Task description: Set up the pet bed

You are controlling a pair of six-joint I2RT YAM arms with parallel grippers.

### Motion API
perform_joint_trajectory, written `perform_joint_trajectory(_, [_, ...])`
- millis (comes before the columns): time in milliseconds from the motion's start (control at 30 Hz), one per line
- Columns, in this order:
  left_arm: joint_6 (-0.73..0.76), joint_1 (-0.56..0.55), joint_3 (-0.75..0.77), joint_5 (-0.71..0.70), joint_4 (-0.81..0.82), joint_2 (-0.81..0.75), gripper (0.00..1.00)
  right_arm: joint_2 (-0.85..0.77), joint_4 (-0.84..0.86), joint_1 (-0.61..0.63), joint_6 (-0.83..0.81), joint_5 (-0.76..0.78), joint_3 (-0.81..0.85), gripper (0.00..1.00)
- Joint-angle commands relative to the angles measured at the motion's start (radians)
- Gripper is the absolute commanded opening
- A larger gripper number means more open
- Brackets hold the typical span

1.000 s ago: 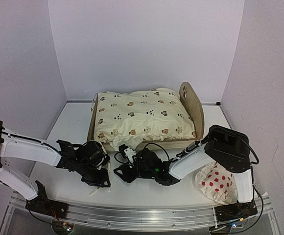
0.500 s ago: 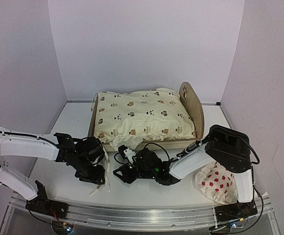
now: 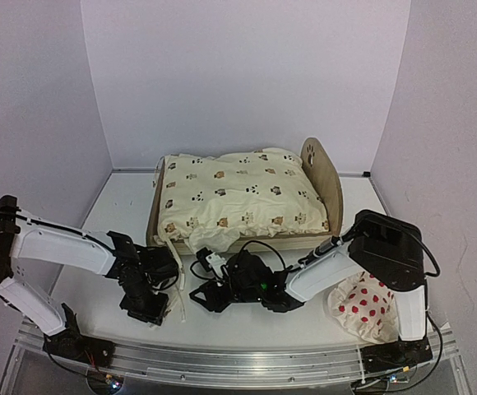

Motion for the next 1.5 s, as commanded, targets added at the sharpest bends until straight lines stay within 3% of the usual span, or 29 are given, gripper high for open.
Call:
perform_joint_trajectory(0, [0.013,-0.014,-0.013,0.032,0.026,0.039,0.33,-0.068,-0.027,0.042,-0.064,-0.064,0.01,0.45])
perform_joint_trajectory(100, [0.016,-0.018,-0.015,0.032,0.029,0.057,0.25,-0.073,-0.062,0.075,-0.112,-0.063,0.023,0.47])
perform_joint_trajectory(233, [0.012,-0.02,-0.02,0.009,0.035,0.075,0.01,-0.062,-0.129,0.115,-0.159,-0.009,0.052,0.49])
perform_joint_trajectory(500, [-0.012,-0.02,-0.021,-0.031,0.065,0.056,0.0,0.01,-0.247,0.213,-0.265,0.272,0.159,0.56])
perform_joint_trajectory(967, [-0.022,-0.019,-0.063,-0.011,0.13,-0.034,0.0,0.153,-0.149,0.25,-0.218,0.582,0.201,0.55])
perform_joint_trajectory(1067, [-0.018,-0.02,-0.064,-0.009,0.138,-0.032,0.0,0.167,-0.141,0.251,-0.216,0.594,0.199,0.48])
perform_joint_trajectory(1200, [-0.018,-0.019,-0.069,-0.01,0.139,-0.045,0.0,0.176,-0.141,0.256,-0.198,0.6,0.188,0.22])
perform_joint_trajectory(1333, [-0.024,-0.02,-0.066,-0.018,0.134,-0.059,0.0,0.175,-0.142,0.259,-0.18,0.59,0.166,0.03])
perform_joint_trajectory(1467, [-0.037,-0.019,-0.052,-0.041,0.126,-0.063,0.0,0.149,-0.143,0.261,-0.17,0.565,0.128,0.0])
